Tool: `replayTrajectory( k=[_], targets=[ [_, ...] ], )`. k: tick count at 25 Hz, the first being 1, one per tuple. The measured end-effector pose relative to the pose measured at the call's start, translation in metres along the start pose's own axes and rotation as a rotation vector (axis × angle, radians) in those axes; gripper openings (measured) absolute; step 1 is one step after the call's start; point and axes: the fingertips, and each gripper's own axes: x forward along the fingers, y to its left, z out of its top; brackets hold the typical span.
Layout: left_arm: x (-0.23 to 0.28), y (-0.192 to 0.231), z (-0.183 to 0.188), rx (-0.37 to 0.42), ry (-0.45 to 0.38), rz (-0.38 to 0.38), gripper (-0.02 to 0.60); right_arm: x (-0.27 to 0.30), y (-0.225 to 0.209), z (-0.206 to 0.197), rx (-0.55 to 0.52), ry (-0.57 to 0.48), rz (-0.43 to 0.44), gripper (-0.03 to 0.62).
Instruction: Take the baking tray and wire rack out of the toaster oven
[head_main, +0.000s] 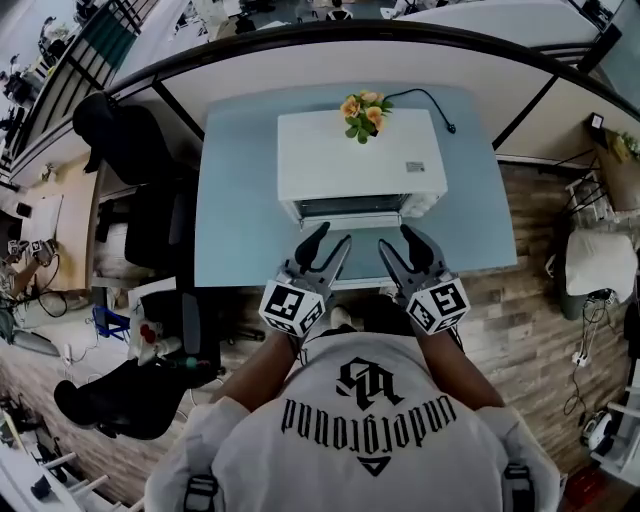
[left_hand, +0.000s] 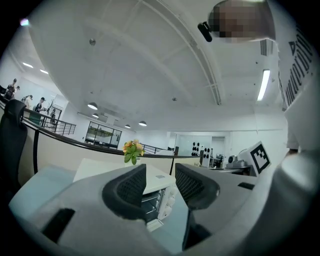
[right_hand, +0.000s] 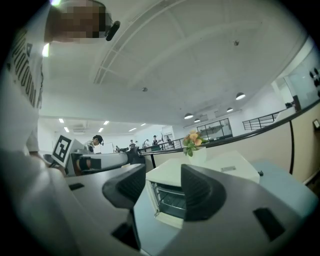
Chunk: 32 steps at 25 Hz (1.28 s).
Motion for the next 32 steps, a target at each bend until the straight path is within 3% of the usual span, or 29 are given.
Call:
replayTrajectory(
  k=[9, 14, 24, 32],
  targets=[
    [-0.001, 0.018, -0.038, -0.129, 0.016, 0.006, 0.190, 0.014, -0.013, -0.038, 0.154, 0.047, 0.052, 0.222],
    [0.001, 0.037, -0.069, -0.314, 0.001, 0.025, 0.190, 0.025, -0.029, -0.067, 0.279, 0.069, 0.047, 0.222],
    [0.021, 0.064, -0.117, -0.541, -0.013, 0.044, 0.190, 0.055, -0.053, -0.101, 0.496, 0.065, 0.070, 0.222],
    [0.039, 0.088, -0.157, -0.792, -0.076, 0.063, 0.189, 0.074, -0.078, -0.131, 0.690, 0.059, 0.035, 0.218]
  ],
)
